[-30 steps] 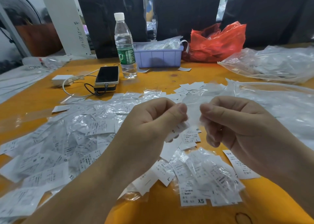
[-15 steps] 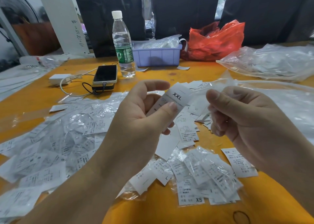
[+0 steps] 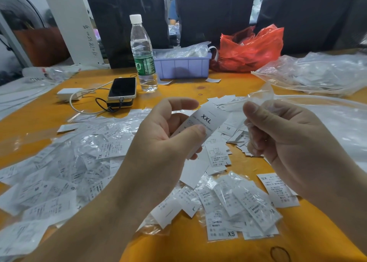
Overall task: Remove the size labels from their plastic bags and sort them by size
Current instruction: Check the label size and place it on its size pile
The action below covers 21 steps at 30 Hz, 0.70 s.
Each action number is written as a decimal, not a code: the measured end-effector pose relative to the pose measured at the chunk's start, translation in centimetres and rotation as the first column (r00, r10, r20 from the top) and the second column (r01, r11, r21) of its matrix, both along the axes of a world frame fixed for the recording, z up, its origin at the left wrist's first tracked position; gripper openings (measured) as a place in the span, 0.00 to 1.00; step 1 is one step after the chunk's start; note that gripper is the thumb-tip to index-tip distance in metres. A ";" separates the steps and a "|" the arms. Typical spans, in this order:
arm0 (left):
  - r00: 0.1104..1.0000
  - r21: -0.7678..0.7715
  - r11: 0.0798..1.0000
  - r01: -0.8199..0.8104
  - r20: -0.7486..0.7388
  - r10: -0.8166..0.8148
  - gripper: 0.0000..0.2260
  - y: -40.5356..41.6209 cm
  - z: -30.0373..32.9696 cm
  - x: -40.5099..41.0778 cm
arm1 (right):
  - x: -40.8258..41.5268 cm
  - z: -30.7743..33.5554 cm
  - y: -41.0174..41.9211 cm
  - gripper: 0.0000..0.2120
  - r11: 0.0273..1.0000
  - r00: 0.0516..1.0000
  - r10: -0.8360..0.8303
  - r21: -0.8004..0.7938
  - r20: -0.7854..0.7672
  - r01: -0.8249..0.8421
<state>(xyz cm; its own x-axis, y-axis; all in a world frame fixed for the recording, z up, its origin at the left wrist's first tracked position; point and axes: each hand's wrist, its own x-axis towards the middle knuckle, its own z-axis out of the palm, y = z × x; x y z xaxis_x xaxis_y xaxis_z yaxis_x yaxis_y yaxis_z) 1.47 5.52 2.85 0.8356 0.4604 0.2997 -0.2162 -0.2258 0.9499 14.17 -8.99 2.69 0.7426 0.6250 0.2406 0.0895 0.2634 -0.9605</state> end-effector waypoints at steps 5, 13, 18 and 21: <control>1.000 0.004 1.000 0.013 0.007 -0.013 0.14 -0.1 0.0 0.0 | 0.0 -0.2 0.1 0.14 1.000 1.000 -0.007 -0.015 0.020 0.008; 1.000 0.070 0.998 0.002 0.001 -0.002 0.14 -0.2 -0.1 0.0 | -0.2 -0.4 0.2 0.15 0.999 0.998 -0.030 -0.041 0.051 0.032; 1.000 0.122 0.993 -0.005 -0.025 0.008 0.13 -0.2 -0.3 0.1 | -0.2 -0.5 0.3 0.13 0.998 0.998 -0.011 -0.061 0.057 0.014; 0.999 0.158 0.987 -0.022 -0.037 0.029 0.13 -0.2 -0.4 0.1 | -0.3 -0.5 0.3 0.13 0.999 0.999 -0.006 -0.054 0.047 0.009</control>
<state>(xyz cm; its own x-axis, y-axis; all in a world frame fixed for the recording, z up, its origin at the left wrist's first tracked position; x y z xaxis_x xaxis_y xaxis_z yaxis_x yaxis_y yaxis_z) 1.60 5.32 2.41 0.8365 0.4314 0.3378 -0.1723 -0.3782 0.9096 13.87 -8.67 2.22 0.7362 0.6324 0.2411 0.1361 0.2107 -0.9680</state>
